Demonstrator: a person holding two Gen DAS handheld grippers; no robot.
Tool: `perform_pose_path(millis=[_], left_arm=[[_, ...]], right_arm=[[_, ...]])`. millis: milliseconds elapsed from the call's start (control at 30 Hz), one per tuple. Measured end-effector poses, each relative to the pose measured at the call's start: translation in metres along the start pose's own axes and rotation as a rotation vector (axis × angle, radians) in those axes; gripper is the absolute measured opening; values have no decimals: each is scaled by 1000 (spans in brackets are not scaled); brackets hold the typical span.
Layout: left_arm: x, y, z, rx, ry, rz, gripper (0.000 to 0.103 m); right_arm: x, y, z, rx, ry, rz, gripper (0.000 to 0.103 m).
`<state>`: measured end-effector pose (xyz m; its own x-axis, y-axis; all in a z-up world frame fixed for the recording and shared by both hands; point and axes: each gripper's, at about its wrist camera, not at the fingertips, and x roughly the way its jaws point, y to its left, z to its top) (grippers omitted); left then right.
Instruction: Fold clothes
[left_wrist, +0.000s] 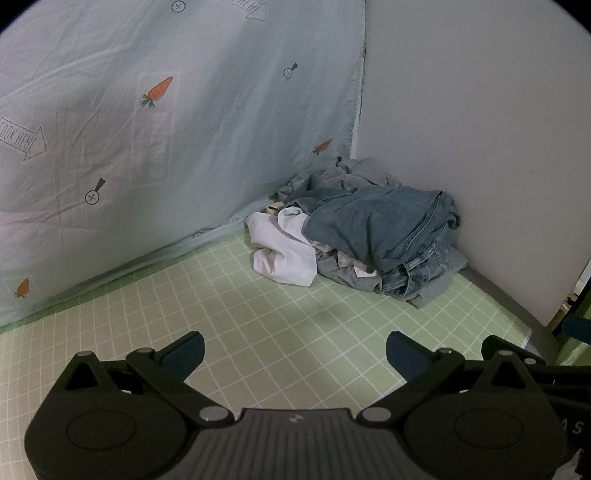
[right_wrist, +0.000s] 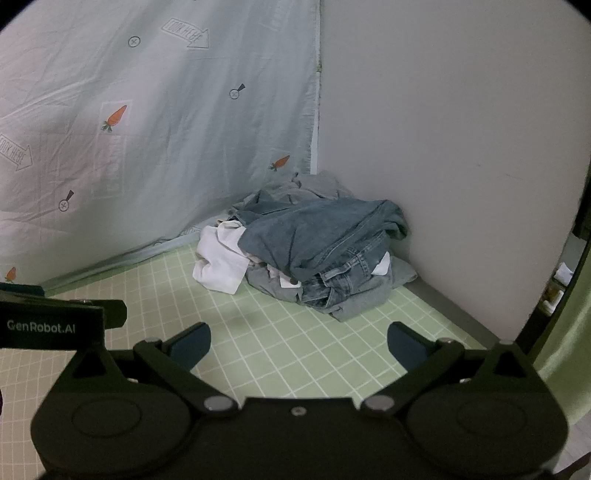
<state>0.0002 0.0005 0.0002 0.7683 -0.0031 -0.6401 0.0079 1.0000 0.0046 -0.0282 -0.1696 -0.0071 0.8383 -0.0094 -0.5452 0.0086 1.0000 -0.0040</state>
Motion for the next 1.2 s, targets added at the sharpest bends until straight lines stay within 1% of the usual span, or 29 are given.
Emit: perform_pose_path(millis=[367, 1200], left_arm=[[0, 6, 2, -1, 6, -6, 103], [2, 3, -1, 11, 9, -8, 103]], right_arm=[[0, 1, 1, 5, -5, -5, 103], [-4, -4, 2, 5, -12, -11, 103]])
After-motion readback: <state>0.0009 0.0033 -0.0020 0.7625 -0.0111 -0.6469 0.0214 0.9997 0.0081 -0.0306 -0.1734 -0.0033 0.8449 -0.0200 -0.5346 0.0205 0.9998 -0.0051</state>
